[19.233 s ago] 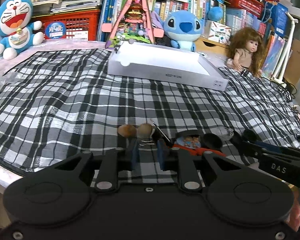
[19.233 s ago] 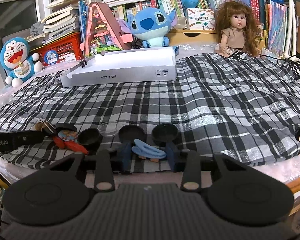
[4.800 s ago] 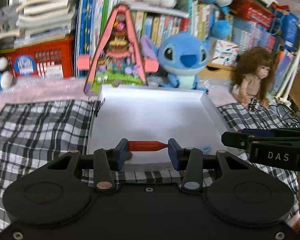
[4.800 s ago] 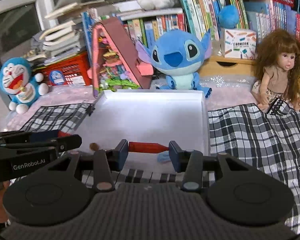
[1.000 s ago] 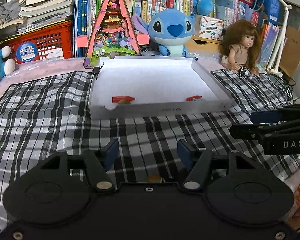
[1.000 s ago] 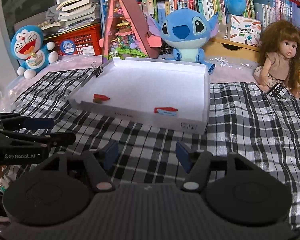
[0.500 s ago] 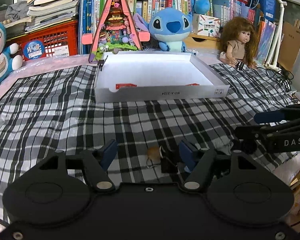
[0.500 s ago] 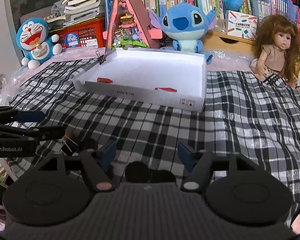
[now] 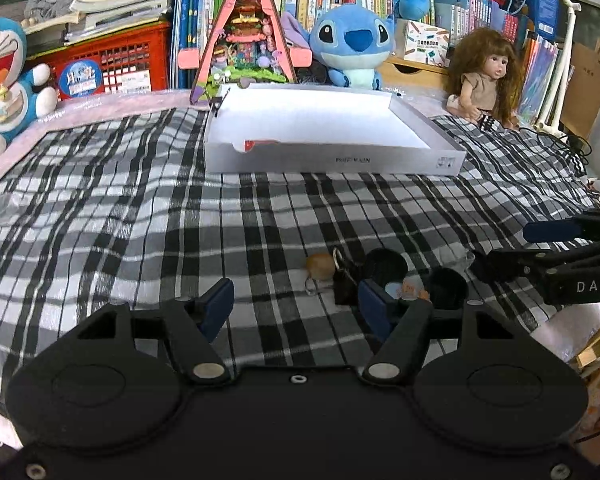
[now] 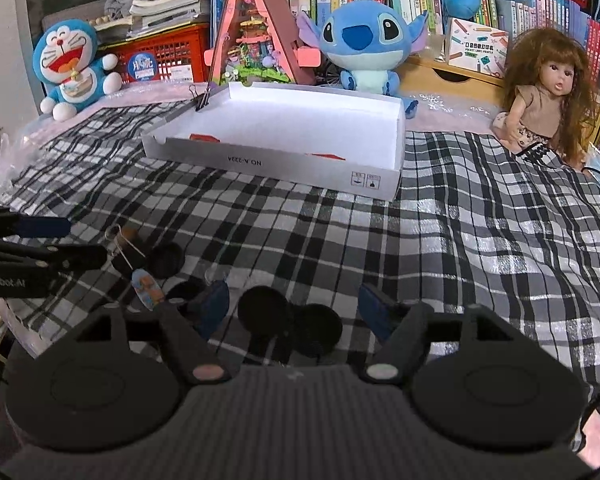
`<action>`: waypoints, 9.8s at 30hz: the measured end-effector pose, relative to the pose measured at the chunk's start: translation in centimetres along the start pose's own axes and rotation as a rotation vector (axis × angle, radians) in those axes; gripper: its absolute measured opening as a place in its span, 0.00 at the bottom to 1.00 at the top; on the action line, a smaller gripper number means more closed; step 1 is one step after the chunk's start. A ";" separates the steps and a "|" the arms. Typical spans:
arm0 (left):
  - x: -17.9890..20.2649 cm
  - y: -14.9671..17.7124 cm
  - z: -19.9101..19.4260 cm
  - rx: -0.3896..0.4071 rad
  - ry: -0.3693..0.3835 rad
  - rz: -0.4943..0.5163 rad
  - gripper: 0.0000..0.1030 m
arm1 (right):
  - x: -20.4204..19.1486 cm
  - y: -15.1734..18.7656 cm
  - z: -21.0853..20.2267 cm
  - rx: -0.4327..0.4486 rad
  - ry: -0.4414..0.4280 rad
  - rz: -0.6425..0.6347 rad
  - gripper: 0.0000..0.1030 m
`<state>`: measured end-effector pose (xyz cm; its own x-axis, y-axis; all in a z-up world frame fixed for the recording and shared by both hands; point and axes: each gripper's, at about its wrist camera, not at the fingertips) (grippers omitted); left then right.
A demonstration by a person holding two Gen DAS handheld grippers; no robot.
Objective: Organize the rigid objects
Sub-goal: 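Move both tools back from the tray toward the items on the cloth, then lower the left tool onto a black binder clip while the right tool lowers onto a black round cap, then close the left tool on the binder clip while the right tool closes on the black cap, then carry the binder clip in the left tool and the cap in the right tool over the tray, then open the left tool to drop the binder clip while the right tool drops the cap into the tray, then move both tools back from the tray toward the remaining items on the cloth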
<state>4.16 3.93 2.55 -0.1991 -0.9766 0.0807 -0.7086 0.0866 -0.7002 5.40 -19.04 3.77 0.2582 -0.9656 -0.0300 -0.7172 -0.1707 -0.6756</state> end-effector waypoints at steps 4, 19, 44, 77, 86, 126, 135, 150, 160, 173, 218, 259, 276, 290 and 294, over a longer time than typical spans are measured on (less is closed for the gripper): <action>0.0 0.7 0.1 -0.021 0.012 -0.003 0.65 | -0.1 0.6 -0.1 -0.001 0.005 -0.008 0.79; 2.0 1.1 0.9 -0.016 0.043 0.046 0.51 | 0.3 1.9 0.1 -0.019 0.036 -0.009 0.79; 2.7 0.3 2.4 0.010 0.004 0.066 0.19 | 0.9 1.8 0.4 -0.028 0.075 -0.051 0.77; -0.4 0.7 1.8 0.034 -0.066 0.017 0.19 | 0.7 1.7 1.3 -0.027 0.006 -0.012 0.37; -1.2 -0.2 1.5 0.023 -0.031 -0.039 0.18 | 1.0 1.1 0.7 -0.006 -0.001 0.023 0.36; -4.2 -0.5 1.7 0.043 -0.165 -0.115 0.37 | 0.9 0.9 1.0 -0.004 0.000 0.037 0.36; -2.4 -0.9 3.3 0.039 -0.158 -0.111 0.47 | 0.7 1.1 1.3 -0.003 0.015 0.025 0.38; -2.4 -1.5 3.7 0.051 -0.162 -0.128 0.28 | 0.8 1.1 1.2 0.000 0.005 0.042 0.36; -2.6 -4.4 2.5 0.056 -0.121 -0.112 0.28 | 1.4 -1.5 0.9 0.014 -0.019 0.083 0.36; -2.6 -9.2 2.7 0.056 -0.063 -0.104 0.28 | 2.9 -6.7 1.9 -0.001 -0.057 0.159 0.36; -2.9 -18.8 16.0 -0.113 -0.100 -0.136 0.28 | 3.0 -16.5 13.8 -0.132 0.033 0.199 0.37; -2.7 -17.8 18.0 -0.117 -0.157 -0.069 0.29 | 2.7 -15.5 16.3 -0.165 0.080 0.123 0.41; -2.5 -17.9 15.2 -0.053 -0.162 -0.030 0.46 | 3.1 -15.3 14.5 -0.102 0.072 0.124 0.62; -2.2 -15.8 10.2 0.022 -0.126 -0.009 0.68 | 2.3 -13.6 10.3 -0.006 0.075 0.052 0.79; -2.1 -15.1 8.7 0.045 -0.100 -0.017 0.73 | 2.0 -13.1 9.0 0.025 0.065 0.042 0.82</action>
<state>21.19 2.97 6.80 -0.1166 -0.9929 0.0233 -0.6799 0.0628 -0.7306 21.16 -17.01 5.94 0.1853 -0.9826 -0.0115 -0.7101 -0.1258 -0.6927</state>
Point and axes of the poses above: each gripper's, at about its wrist camera, not at the fingertips, and z roughly the way its jaws point, x to its right, y to its underside, and after that the axes turned 3 degrees about -x, right-handed
